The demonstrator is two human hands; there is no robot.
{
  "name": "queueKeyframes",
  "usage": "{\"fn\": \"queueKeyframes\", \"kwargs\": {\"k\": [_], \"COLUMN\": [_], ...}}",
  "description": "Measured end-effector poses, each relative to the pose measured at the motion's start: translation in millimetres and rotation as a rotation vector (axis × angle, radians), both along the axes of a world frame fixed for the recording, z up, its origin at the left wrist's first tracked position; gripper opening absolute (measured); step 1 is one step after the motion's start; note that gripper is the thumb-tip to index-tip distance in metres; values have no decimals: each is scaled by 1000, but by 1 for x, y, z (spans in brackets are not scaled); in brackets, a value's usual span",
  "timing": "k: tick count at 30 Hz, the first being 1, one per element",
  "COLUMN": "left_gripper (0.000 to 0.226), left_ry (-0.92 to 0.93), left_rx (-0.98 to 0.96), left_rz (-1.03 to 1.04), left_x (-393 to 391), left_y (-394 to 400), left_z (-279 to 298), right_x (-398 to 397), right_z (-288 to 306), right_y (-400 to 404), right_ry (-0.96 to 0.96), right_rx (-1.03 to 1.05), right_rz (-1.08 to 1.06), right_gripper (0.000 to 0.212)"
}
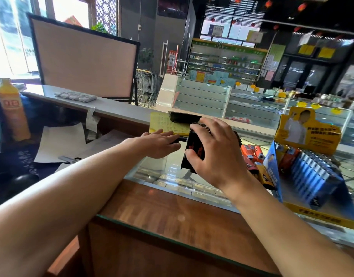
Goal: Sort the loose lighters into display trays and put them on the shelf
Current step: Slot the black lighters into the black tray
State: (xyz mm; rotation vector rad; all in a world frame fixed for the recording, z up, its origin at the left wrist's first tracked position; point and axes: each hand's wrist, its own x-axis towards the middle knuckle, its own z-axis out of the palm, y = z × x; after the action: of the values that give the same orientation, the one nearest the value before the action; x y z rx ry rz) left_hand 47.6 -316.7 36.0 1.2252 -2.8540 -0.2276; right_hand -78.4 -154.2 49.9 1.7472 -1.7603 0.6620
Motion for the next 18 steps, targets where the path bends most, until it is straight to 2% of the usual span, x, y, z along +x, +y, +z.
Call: {"fn": "queueKeyframes", "kwargs": {"k": [6,14,18], "left_gripper": [63,62,62], "left_ry": [-57,-83,-68], "left_rx": [5,15,21], "left_rz": [-6,-25,-35], "left_x": [19,77,91], "left_y": [14,66,94], "left_z": [4,8,8], "right_x": [2,7,16], "right_z": [2,11,14], "right_y": [-1,8,18], "right_ry": [1,76,36], "right_rx": [17,-1,5], "right_rz": [-5,29,43], "right_gripper": [63,56,55]}}
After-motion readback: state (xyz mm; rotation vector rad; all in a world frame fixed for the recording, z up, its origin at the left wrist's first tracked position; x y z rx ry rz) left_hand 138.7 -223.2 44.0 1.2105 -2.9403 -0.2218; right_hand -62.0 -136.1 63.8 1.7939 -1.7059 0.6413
